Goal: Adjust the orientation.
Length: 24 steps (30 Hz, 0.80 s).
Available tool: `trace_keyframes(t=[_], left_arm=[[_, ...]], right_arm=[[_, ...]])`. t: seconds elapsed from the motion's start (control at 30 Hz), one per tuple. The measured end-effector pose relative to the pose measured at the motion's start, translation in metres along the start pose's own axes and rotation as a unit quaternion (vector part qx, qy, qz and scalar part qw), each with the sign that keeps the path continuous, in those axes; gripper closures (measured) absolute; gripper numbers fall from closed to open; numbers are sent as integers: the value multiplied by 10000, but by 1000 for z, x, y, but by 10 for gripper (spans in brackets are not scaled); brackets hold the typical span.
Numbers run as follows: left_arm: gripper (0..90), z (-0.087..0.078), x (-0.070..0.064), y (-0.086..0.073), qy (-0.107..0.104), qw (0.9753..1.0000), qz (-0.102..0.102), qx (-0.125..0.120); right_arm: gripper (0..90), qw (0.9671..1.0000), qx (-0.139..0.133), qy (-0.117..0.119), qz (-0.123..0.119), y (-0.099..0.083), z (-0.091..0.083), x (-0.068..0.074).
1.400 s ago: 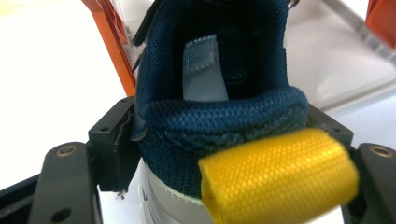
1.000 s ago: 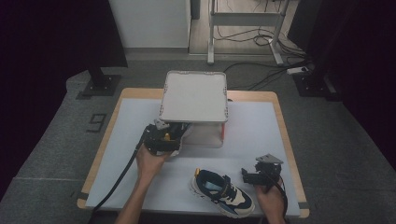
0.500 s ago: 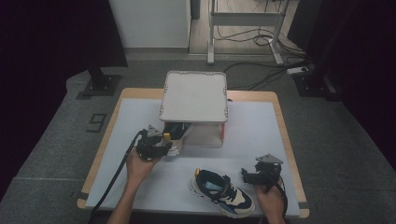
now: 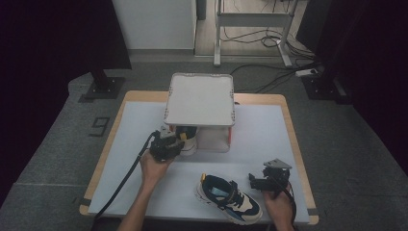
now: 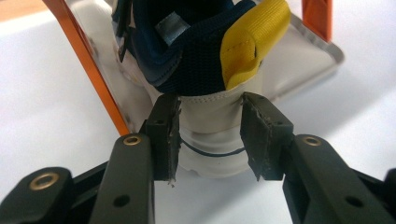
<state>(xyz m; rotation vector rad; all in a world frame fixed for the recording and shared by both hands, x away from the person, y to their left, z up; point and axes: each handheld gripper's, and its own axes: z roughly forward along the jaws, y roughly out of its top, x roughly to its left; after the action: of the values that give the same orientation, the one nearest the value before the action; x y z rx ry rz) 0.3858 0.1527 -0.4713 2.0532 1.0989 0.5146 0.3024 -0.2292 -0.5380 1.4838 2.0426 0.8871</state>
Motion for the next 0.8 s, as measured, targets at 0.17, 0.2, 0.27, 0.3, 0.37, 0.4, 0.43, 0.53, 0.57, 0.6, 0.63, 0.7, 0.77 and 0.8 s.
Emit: trace_keyframes(t=[0.17, 0.2, 0.27, 0.3, 0.37, 0.4, 0.43, 0.53, 0.57, 0.6, 0.63, 0.7, 0.77, 0.8], left_arm=[[601, 13, -1, 3, 187, 9997, -19, -136], [602, 16, -1, 3, 202, 9997, -27, -151], [619, 20, 0, 4, 351, 9992, -8, -210], [633, 21, -1, 3, 438, 9987, 13, -243], [642, 22, -1, 3, 530, 9981, 36, -312], [643, 23, -1, 2, 549, 9979, 42, -328], [642, 23, -1, 2, 549, 9979, 42, -328], [602, 20, -2, 2, 430, 9987, 7, -286], [573, 17, -2, 3, 388, 9989, 12, -277], [542, 14, -2, 3, 329, 9991, 26, -248], [497, 11, -2, 4, 241, 9995, 22, -204], [401, 3, -2, 4, 97, 9999, 36, -120], [315, -6, -2, 4, -57, 10000, 72, -4], [273, -11, -2, 3, -110, 9999, 89, 40]], right_arm=[[18, 10000, 1, 1, -1, 0, 0, 0], [18, 10000, 0, 2, 1, 0, 0, 0], [18, 10000, 0, 2, 1, 0, 0, 0], [18, 10000, 0, 2, 1, 0, 0, 0], [18, 10000, 0, 2, 0, 0, 0, 0], [18, 10000, -1, 3, -1, 0, 0, 0], [18, 10000, -1, 2, 0, 0, 0, 0], [19, 10000, 0, 3, -3, 0, 0, 0], [19, 10000, -6, 4, -2, 0, 0, 0], [19, 10000, -7, 4, 1, 0, 0, 0], [19, 10000, -7, 3, -1, 0, 0, 0], [19, 10000, -7, 3, 1, 0, 0, 0], [19, 10000, -7, 3, -2, 0, 0, 0], [19, 10000, -8, 4, -2, 0, 0, 0]])
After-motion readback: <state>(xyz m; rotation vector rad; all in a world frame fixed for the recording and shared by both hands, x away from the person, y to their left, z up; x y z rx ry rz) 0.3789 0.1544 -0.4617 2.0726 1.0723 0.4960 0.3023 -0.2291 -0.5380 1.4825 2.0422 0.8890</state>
